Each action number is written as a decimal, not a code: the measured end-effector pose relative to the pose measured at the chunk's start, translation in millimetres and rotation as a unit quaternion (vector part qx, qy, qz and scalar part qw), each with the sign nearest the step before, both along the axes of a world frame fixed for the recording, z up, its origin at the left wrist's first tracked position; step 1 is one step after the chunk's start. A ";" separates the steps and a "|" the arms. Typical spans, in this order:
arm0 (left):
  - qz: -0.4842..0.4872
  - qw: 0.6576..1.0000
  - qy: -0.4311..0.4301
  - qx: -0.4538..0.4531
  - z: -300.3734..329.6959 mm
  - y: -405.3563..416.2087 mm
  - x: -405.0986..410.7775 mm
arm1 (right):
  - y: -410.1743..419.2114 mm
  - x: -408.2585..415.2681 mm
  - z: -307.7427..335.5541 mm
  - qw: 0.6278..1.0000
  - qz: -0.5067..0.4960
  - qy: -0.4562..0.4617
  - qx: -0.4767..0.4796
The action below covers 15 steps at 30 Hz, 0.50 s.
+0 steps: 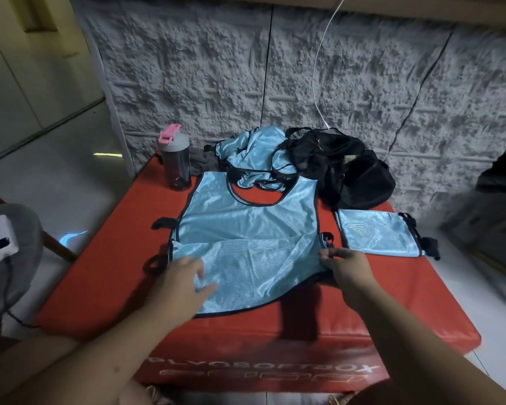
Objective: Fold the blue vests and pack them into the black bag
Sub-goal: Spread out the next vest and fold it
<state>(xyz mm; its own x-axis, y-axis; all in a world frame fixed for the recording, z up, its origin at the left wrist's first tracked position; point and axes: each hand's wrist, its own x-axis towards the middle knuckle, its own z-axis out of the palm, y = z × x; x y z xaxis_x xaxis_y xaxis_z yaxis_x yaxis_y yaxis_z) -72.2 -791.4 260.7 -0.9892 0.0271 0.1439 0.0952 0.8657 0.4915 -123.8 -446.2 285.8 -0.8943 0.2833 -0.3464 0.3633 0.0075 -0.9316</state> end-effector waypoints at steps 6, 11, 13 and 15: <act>-0.099 0.984 -0.037 -0.143 -21.7 36.1 16.6 | -2.3 6.6 14.6 0.988 0.023 0.020 -0.149; -0.077 0.986 -0.029 -0.148 -19.9 40.6 8.1 | 6.1 2.5 24.4 0.966 0.016 0.014 -0.258; -0.053 0.993 -0.042 -0.094 -19.3 34.6 2.4 | 9.7 2.4 26.4 0.964 0.038 0.016 -0.261; -0.016 0.997 -0.067 -0.029 -19.2 29.4 -2.8 | 10.9 1.3 25.3 0.967 0.049 0.032 -0.250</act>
